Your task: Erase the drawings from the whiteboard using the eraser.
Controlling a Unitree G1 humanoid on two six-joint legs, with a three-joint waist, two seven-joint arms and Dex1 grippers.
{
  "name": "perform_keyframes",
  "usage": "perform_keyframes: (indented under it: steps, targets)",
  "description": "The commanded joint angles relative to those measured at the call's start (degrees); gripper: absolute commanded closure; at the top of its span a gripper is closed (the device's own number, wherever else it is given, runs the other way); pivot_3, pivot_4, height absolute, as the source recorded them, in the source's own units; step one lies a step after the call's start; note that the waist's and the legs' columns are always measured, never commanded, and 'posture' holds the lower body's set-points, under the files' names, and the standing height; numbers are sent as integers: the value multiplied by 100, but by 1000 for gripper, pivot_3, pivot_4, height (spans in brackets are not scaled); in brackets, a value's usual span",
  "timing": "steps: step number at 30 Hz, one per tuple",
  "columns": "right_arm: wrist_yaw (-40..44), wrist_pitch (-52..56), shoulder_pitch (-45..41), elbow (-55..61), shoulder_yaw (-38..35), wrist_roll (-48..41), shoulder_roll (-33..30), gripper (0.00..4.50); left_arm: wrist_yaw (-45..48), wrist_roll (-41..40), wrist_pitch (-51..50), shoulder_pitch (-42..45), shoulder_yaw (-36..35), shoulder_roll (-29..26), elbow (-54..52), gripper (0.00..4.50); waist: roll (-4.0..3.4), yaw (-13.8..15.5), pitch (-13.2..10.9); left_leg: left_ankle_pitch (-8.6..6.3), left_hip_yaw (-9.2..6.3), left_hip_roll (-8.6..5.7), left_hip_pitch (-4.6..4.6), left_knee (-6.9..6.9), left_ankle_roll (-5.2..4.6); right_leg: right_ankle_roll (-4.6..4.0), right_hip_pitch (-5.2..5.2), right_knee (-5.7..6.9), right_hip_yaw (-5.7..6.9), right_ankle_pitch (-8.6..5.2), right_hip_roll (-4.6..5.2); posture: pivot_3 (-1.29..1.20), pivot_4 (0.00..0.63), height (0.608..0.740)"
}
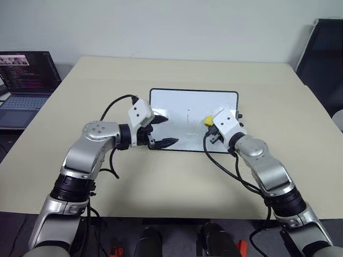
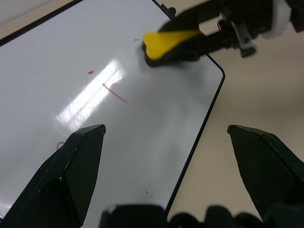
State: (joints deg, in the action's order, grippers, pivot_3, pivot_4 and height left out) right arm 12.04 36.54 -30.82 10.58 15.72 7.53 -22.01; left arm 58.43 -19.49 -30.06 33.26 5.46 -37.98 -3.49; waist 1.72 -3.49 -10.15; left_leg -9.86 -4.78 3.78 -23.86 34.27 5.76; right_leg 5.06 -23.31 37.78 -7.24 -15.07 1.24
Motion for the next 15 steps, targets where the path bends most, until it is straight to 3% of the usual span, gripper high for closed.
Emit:
perform_keyframes:
  steps: [1,9,15]
  targets:
    - [12,-101,-54,-45,-84,177,5,3524,296,-158,-24,-65,-126,-206,-80,0,0,-13,0,0,0,0,0,0,0,0,0,0,0,0,0,0,150,740]
    - [1277,253,398,436,562,9,-327,3524,426,-326,-195,-176,-191,-228,-198,0,2,-30,1,0,0,2,-1,-4,0,0,0,-2,-1,-1,-2,0,150,740]
    - [197,-356,-93,-121,286,792,-85,3524,542,-338,-149,-211,-177,-325,-178,0,3,-87,0,2,0,0,1,2,-2,-3,-2,2,-4,1,-1,0,150,740]
